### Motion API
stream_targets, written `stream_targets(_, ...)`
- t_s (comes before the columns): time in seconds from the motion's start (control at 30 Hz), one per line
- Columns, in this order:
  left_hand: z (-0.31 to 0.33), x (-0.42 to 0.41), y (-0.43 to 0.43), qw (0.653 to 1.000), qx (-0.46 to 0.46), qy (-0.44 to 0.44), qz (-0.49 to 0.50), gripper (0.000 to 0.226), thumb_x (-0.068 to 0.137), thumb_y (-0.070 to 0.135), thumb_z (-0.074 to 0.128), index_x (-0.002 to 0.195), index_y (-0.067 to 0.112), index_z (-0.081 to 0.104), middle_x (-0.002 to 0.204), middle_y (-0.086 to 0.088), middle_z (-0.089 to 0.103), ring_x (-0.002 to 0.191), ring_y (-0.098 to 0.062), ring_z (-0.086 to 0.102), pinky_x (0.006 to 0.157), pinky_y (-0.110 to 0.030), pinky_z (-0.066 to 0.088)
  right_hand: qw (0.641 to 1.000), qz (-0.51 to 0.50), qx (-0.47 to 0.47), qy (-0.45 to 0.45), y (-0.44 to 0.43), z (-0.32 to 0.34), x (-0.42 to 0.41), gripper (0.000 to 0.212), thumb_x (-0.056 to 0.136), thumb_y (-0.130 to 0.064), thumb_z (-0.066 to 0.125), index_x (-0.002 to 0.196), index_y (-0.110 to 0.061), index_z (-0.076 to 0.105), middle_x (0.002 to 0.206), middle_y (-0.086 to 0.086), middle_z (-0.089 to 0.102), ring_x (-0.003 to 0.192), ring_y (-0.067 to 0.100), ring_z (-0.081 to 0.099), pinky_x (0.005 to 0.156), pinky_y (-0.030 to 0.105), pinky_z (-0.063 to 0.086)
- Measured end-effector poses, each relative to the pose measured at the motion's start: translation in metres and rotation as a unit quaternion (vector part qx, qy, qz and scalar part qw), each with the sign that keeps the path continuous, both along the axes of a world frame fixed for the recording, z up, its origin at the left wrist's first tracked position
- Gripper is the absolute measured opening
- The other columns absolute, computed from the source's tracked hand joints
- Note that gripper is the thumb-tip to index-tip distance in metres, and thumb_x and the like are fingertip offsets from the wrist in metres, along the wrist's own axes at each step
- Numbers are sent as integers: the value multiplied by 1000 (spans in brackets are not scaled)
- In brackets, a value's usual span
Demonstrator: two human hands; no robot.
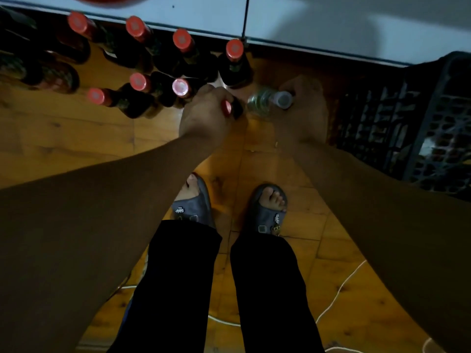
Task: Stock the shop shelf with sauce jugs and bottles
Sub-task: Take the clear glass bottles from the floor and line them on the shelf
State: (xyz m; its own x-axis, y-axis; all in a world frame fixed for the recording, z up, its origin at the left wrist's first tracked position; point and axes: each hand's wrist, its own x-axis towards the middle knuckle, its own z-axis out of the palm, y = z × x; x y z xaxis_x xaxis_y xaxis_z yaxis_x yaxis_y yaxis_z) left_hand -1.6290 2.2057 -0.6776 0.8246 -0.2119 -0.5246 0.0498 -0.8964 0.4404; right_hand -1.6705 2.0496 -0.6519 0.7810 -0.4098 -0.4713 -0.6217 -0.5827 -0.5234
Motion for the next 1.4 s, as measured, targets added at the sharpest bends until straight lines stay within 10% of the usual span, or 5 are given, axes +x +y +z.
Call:
stream_targets(0.4,143,-2,-1,995,-93,-19,30,32,83,24,68,114,17,64,122,-10,56,110,-27,54,89,-35,46,1000,13,-4,-22,-4,144,-13,14,83,-16,62,97,-15,61,111,5,54,88,21,55,71,32,46)
stream_targets(1.4,786,85,-5,974,-72,-179,-118,15,71,25,69,75,11,73,69,-3,74,71,-17,72,73,-37,60,958,87,-111,-250,-24,742,22,13,69,-24,73,67,-26,61,71,-13,59,67,7,54,51,22,37)
